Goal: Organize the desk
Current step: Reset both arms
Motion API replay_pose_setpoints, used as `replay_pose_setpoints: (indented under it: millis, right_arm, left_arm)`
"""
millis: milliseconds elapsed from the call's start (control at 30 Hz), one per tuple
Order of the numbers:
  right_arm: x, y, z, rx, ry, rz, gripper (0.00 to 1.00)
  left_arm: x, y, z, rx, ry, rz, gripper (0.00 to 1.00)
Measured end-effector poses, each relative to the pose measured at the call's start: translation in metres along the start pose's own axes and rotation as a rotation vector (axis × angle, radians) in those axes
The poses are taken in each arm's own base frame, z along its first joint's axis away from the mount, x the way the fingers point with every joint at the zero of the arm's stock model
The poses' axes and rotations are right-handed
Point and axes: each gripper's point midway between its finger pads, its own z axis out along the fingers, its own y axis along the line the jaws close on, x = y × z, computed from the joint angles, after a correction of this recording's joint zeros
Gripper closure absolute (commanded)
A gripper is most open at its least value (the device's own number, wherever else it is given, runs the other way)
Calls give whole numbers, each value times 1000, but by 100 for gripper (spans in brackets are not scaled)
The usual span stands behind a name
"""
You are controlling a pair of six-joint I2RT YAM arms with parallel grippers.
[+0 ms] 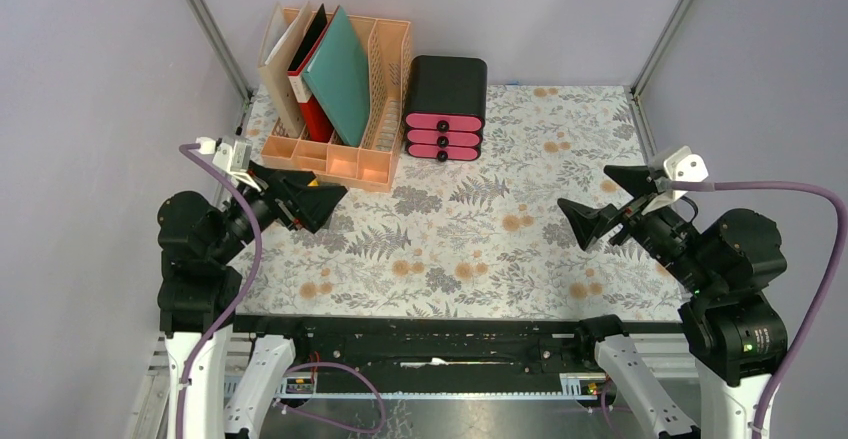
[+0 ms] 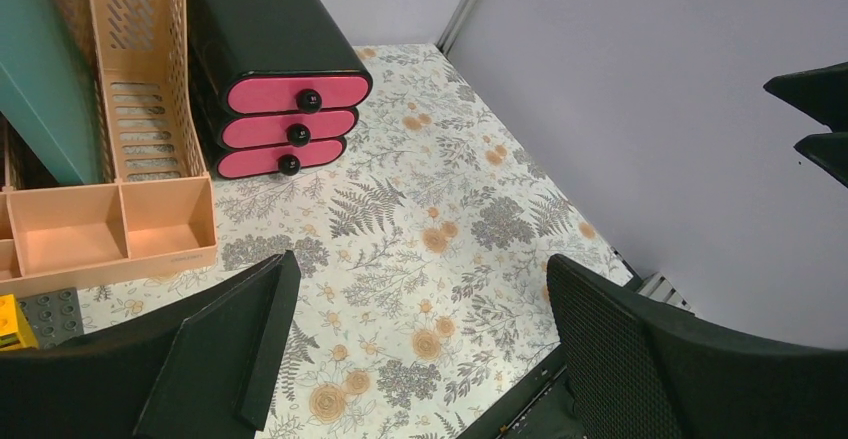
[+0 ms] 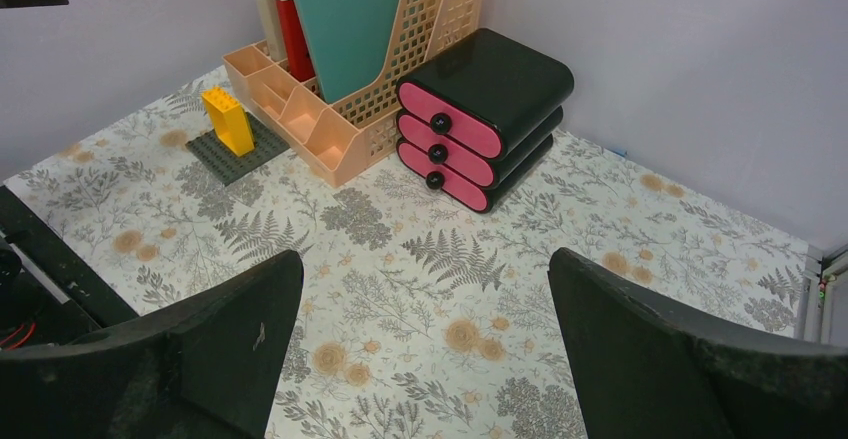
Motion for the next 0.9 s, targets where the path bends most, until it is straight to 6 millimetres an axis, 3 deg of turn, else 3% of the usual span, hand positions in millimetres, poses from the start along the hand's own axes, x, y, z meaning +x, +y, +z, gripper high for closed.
replay_pose_setpoints:
  millis: [900]
  right_arm:
    - [11, 6, 0, -30, 14, 10, 0]
  left_arm:
    - [0, -6, -12, -13, -33, 46, 1]
